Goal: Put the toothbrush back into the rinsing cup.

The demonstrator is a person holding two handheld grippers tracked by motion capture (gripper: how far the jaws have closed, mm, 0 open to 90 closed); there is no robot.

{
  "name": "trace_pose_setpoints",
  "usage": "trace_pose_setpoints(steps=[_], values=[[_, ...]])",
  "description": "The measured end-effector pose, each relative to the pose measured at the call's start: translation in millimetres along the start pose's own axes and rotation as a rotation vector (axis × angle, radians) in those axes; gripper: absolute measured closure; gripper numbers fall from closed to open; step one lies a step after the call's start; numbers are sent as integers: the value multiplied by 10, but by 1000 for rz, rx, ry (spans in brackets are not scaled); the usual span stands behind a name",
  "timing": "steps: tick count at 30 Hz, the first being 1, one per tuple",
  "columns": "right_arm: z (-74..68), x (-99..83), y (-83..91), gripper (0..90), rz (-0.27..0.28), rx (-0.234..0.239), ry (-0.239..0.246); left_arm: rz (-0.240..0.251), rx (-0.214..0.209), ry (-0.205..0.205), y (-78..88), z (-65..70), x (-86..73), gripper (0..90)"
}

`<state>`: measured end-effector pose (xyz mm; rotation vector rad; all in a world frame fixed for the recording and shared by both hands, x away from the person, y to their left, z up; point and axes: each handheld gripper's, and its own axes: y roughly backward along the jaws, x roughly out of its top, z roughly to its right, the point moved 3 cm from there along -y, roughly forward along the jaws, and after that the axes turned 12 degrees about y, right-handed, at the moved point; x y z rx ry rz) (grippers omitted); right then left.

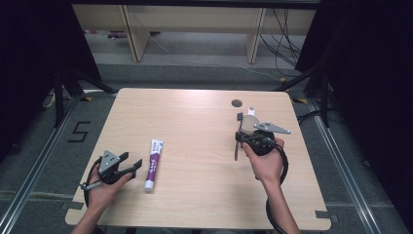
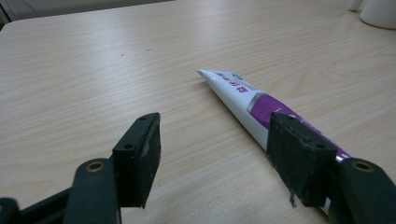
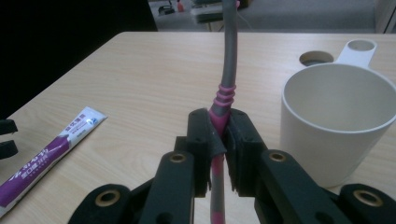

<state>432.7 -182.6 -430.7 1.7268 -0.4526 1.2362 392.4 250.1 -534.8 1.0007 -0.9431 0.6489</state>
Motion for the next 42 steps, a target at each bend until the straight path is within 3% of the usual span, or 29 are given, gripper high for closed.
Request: trace_pose_setpoints(steps=[2, 8, 10, 14, 23, 26, 27, 28, 31, 32, 38, 42], values=[[18, 10, 15, 808, 7, -27, 11, 0, 0, 0, 0, 1, 0, 352], [37, 41, 52, 807, 55, -24, 4, 1, 0, -1, 0, 1, 0, 352], [62, 41, 53, 807, 51, -53, 32, 0, 0, 0, 0, 0, 0, 352], [63, 61, 78, 807, 86, -53, 4, 0, 0, -1, 1, 1, 0, 352], [112, 119, 129, 807, 134, -92, 23, 0, 0, 0, 1, 0, 0, 352], [111, 131, 141, 806, 134, -90, 14, 1, 0, 1, 1, 0, 0, 352], [129, 134, 149, 806, 136, -105, 30, 1, 0, 0, 2, 0, 0, 352], [111, 139, 152, 807, 141, -99, 3, 1, 0, 0, 2, 0, 0, 351], [130, 142, 152, 806, 145, -111, 7, 1, 0, 1, 2, 0, 0, 352], [153, 146, 158, 806, 143, -118, 35, 2, 0, 1, 2, 0, 0, 352], [148, 169, 177, 806, 167, -134, 7, 1, -1, 1, 2, 0, 0, 352], [172, 193, 189, 807, 178, -129, 28, 1, 0, 1, 1, 0, 0, 352]])
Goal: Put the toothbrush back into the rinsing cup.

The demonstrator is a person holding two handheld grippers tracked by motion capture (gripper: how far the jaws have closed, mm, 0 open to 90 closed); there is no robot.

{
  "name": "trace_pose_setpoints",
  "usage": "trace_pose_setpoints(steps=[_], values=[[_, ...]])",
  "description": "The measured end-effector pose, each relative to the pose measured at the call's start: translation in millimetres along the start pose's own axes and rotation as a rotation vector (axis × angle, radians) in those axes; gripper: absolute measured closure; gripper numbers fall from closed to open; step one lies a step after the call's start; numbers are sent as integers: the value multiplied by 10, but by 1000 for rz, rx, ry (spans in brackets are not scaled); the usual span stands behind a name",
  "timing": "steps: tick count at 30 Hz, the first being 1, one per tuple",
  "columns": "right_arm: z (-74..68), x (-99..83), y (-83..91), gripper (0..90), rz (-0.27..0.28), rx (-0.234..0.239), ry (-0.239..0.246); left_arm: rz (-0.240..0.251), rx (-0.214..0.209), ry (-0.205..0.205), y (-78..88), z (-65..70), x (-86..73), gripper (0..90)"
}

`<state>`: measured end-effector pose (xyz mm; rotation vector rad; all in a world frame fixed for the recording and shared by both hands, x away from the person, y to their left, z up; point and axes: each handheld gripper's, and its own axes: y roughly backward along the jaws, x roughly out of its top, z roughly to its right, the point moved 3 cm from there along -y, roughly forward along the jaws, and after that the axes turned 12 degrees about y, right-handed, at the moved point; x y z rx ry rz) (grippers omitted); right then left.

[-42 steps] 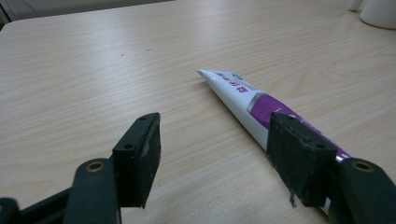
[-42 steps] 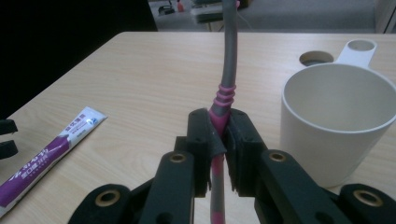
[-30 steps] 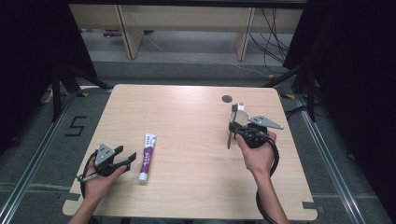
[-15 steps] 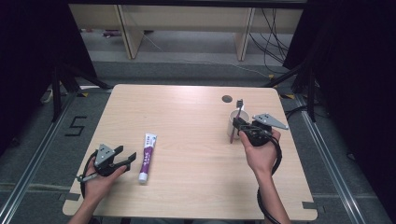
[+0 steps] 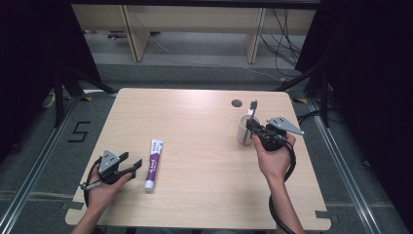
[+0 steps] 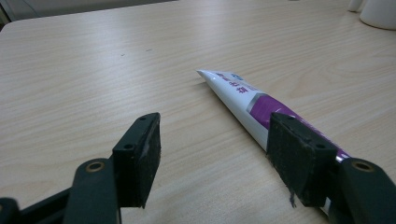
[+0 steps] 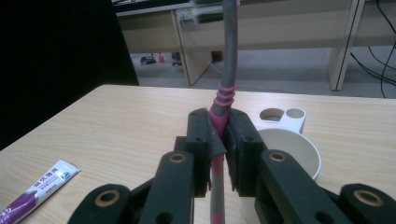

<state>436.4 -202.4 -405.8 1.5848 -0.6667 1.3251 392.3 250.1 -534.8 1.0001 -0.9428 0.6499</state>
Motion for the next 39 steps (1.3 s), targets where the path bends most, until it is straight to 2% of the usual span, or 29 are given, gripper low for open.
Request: trace_pose_setpoints(steps=[3, 4, 8, 11, 12, 13, 14, 15, 18, 19, 22, 24, 26, 32, 34, 38, 39], values=[[17, 16, 18, 806, 4, -19, 11, 0, 1, -2, 0, 1, 0, 352], [12, 19, 8, 806, 19, -14, 2, 0, 1, -2, 0, 1, 0, 351], [13, 44, 17, 806, 18, -21, -5, -1, 1, -3, -1, 0, 0, 351], [40, 61, 16, 807, 28, -41, 22, -1, 0, -3, -2, 1, 0, 352], [23, 70, 21, 807, 25, -33, -3, -1, 1, -3, -2, 1, 0, 352], [31, 78, 19, 807, 32, -34, 9, -1, 0, -4, -2, 1, 0, 352], [16, 86, 29, 806, 31, -37, -12, -1, 0, -3, -2, 2, 0, 352], [32, 93, 21, 806, 41, -31, 10, -1, 1, -4, -2, 2, 0, 352], [50, 120, 31, 806, 42, -46, 28, -3, 1, -4, -3, 1, 0, 352], [40, 124, 24, 806, 46, -36, 13, -3, 1, -2, -3, 2, 0, 352], [42, 137, 20, 806, 44, -47, 12, -3, 1, -2, -3, 2, 0, 352], [58, 144, 19, 806, 54, -56, 33, -3, 1, -2, -3, 2, 0, 352], [51, 148, 12, 806, 61, -55, 17, -3, 1, -2, -3, 2, 0, 352], [68, 171, 5, 806, 71, -64, 36, 0, -1, 1, -5, 4, 0, 352], [68, 177, 5, 806, 68, -72, 29, -2, 0, -3, -2, 1, 0, 352], [92, 195, -19, 806, 89, -79, 56, -1, 0, -2, -2, 0, 0, 352], [95, 198, -21, 806, 90, -90, 49, -1, 0, -2, -1, 0, 0, 352]])
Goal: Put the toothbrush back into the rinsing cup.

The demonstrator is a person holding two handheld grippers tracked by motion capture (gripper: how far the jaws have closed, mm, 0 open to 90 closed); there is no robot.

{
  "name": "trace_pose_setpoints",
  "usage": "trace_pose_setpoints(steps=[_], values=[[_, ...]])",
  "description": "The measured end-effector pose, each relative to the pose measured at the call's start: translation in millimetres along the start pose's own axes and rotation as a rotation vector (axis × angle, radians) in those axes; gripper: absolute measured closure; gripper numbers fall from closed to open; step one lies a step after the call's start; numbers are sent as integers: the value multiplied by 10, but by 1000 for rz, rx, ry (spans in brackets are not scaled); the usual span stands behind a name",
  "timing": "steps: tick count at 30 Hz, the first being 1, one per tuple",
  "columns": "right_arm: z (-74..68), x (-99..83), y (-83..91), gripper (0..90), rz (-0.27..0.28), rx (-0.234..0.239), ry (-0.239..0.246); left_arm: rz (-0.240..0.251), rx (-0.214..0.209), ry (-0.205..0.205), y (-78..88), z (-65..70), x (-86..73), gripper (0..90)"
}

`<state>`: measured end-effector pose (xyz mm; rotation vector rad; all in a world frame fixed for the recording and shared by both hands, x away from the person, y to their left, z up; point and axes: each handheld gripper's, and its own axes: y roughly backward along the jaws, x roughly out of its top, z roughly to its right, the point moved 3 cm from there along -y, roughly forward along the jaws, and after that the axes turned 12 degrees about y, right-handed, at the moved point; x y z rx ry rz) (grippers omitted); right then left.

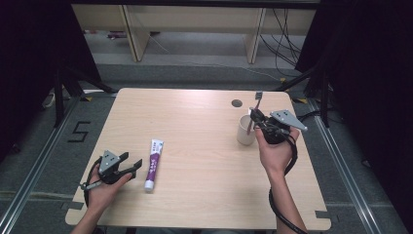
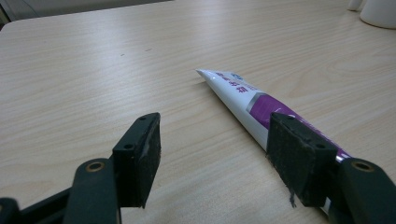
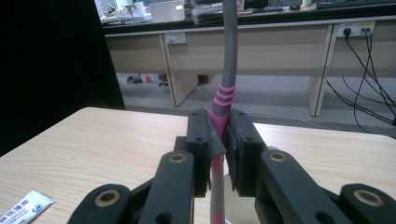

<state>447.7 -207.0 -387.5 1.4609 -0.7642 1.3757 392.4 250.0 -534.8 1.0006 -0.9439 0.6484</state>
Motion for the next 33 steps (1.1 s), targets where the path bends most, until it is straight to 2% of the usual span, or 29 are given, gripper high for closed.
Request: trace_pose_setpoints(steps=[9, 11, 12, 14, 15, 17, 33], values=[[27, 17, -67, 806, 2, -4, -6, -1, -1, 1, 1, -1, 0, 352], [37, 30, -76, 806, -2, -8, 9, 0, -1, 2, 1, -1, 0, 352], [37, 36, -81, 806, 9, -7, -5, 0, -1, 3, 1, -1, 0, 352], [50, 49, -86, 806, 5, -19, -2, 0, -1, 1, 1, -1, 0, 352], [42, 59, -81, 806, 2, -20, -25, 0, -1, 1, 1, -1, 0, 352], [78, 69, -93, 806, 11, -24, 4, 0, -1, 1, 1, -1, 0, 352], [191, 94, -198, 805, 13, -45, 6, 0, -2, 0, 2, 0, 0, 352]])
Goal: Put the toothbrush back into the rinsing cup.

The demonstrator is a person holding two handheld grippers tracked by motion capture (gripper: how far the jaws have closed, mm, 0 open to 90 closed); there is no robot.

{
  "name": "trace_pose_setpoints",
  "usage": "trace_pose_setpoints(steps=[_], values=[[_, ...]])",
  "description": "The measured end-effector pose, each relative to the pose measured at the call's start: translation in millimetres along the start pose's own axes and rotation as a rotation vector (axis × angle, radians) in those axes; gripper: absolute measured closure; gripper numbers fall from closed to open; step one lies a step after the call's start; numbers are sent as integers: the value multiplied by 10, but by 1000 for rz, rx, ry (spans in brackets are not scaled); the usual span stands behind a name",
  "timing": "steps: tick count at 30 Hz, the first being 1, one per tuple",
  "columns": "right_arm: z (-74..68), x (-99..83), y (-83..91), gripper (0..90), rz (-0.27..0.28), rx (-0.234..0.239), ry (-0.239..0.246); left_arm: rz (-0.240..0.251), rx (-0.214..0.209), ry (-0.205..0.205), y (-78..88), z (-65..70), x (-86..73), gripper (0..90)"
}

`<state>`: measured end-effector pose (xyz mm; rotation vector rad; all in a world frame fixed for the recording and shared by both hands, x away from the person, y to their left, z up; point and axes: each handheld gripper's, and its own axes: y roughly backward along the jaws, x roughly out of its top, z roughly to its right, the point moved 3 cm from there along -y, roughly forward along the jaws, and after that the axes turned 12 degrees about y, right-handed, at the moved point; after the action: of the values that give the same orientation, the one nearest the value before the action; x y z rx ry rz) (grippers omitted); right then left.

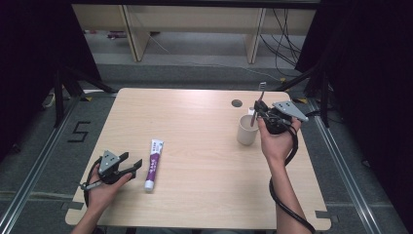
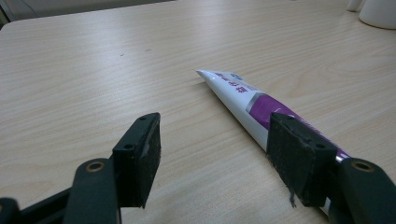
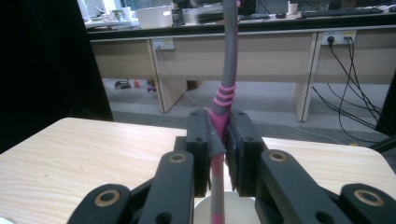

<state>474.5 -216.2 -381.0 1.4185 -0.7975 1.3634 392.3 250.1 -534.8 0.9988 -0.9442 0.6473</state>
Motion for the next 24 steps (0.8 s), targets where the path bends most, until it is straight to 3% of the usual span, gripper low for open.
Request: trace_pose_setpoints(steps=[16, 17, 18, 24], values=[[96, 57, -170, 804, -6, -17, 12, 1, -1, 0, 1, 1, 0, 352], [90, 63, -173, 804, -19, -24, -9, 1, -1, 1, 1, 0, 0, 352], [115, 68, -199, 804, -2, -18, 19, 1, -1, 1, 0, 0, 0, 352], [166, 121, -260, 804, -6, -29, 17, 1, -1, -1, 0, 1, 0, 352]])
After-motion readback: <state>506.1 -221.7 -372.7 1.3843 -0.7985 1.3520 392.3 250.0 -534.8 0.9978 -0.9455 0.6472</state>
